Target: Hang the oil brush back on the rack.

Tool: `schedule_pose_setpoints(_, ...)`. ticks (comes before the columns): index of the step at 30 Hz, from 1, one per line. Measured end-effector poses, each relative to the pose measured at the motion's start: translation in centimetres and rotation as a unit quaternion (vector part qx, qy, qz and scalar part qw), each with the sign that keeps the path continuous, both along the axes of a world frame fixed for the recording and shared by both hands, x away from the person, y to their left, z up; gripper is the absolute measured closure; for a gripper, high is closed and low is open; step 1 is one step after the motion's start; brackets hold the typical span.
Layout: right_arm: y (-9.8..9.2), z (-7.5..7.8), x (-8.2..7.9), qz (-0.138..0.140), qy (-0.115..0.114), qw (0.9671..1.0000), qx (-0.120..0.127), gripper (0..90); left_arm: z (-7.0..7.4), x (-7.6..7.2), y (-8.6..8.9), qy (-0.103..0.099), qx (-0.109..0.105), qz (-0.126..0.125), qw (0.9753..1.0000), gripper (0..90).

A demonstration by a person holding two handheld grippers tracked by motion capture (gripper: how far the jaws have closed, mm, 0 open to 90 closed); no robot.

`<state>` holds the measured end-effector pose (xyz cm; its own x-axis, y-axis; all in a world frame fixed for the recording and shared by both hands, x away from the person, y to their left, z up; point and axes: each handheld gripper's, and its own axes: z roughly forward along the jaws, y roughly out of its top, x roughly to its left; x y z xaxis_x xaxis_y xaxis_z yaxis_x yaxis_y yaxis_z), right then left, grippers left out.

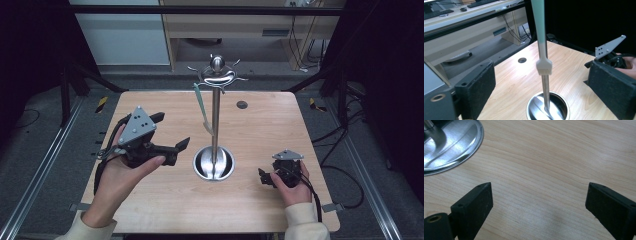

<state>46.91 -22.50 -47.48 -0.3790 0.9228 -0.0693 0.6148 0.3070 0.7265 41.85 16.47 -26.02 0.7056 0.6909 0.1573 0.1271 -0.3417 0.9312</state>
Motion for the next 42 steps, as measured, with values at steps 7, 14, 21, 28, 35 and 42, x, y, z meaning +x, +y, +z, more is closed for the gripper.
schedule_pose_setpoints(7,0.0,0.0,0.0,0.000,-0.001,1.0000,0.000,8.2,-0.9,-0.9,0.2,0.001,0.008,-0.008,0.9999,4.7)
schedule_pose_setpoints(14,0.0,0.0,0.0,-0.003,-0.002,1.0000,-0.001,8.1,-2.1,-1.7,0.4,0.004,0.010,-0.013,0.9999,4.0)
schedule_pose_setpoints(21,0.0,0.0,-0.1,-0.005,-0.003,1.0000,0.000,8.0,-3.9,-2.0,0.5,0.016,0.019,-0.014,0.9996,3.8)
schedule_pose_setpoints(28,-0.1,0.0,0.0,-0.005,-0.003,1.0000,-0.001,8.0,-6.1,-1.8,0.9,0.032,0.022,-0.012,0.9992,3.4)
schedule_pose_setpoints(35,-0.1,0.0,-0.1,-0.006,-0.003,1.0000,-0.001,7.9,-8.2,-1.3,1.5,0.048,0.031,-0.005,0.9984,3.3)
schedule_pose_setpoints(42,-0.1,0.0,-0.1,-0.007,-0.001,1.0000,-0.002,7.8,-10.3,-0.9,1.9,0.059,0.044,0.000,0.9973,3.3)
